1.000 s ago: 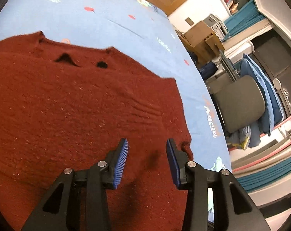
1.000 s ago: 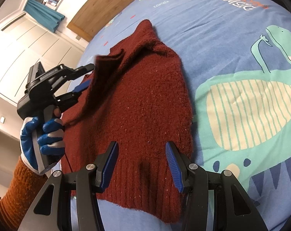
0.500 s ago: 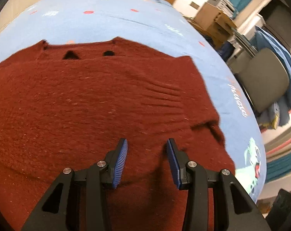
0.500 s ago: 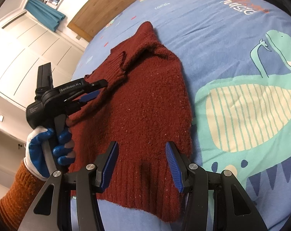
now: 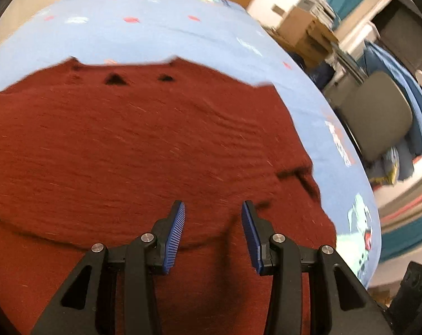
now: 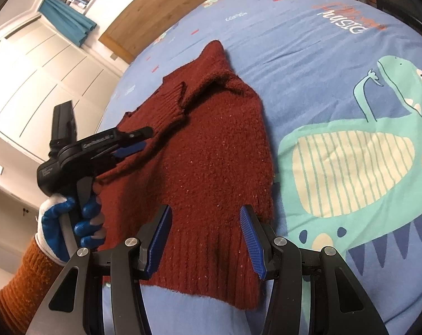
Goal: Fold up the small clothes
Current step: 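Lift the open left gripper above the folded sweater, then move the left gripper to the hem edge of the sweater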
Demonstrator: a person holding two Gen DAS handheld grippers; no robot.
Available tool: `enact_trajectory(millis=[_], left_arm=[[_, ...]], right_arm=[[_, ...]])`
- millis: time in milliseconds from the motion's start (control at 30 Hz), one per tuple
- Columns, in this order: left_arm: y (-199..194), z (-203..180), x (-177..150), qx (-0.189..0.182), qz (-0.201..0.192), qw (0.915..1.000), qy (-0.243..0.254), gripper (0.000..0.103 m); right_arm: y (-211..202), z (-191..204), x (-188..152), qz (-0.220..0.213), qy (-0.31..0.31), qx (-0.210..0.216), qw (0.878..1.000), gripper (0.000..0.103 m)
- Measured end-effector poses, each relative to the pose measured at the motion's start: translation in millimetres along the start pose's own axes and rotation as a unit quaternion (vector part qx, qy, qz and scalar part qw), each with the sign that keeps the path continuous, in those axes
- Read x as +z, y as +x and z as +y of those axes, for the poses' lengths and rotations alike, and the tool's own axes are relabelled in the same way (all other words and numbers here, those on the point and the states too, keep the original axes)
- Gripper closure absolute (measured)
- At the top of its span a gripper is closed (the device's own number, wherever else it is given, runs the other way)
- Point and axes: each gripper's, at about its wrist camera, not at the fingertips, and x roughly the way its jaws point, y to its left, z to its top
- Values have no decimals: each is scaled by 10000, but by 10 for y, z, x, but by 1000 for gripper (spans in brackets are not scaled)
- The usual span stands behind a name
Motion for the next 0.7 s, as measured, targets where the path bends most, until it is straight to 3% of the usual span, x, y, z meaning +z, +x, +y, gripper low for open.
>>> enact_trajectory(millis=[167,400,500,700], left_arm=[[-342,482,136,826,-531,9949,-238,66],[-574,1301,81,1750,-703,9789,-783,66],[-519,1490,-37,1752,-450,9795,-888,66],[-650,1342,-85,1621,-424,9844,-538,66]], right_arm=[[5,42,18,9,-64,-89,9999,51],[54,133,26,51,-173,-179,9997,51],[76,178,31,74,-226,-195,9995,51],[38,276,36,28,-350,-226,9991,51]])
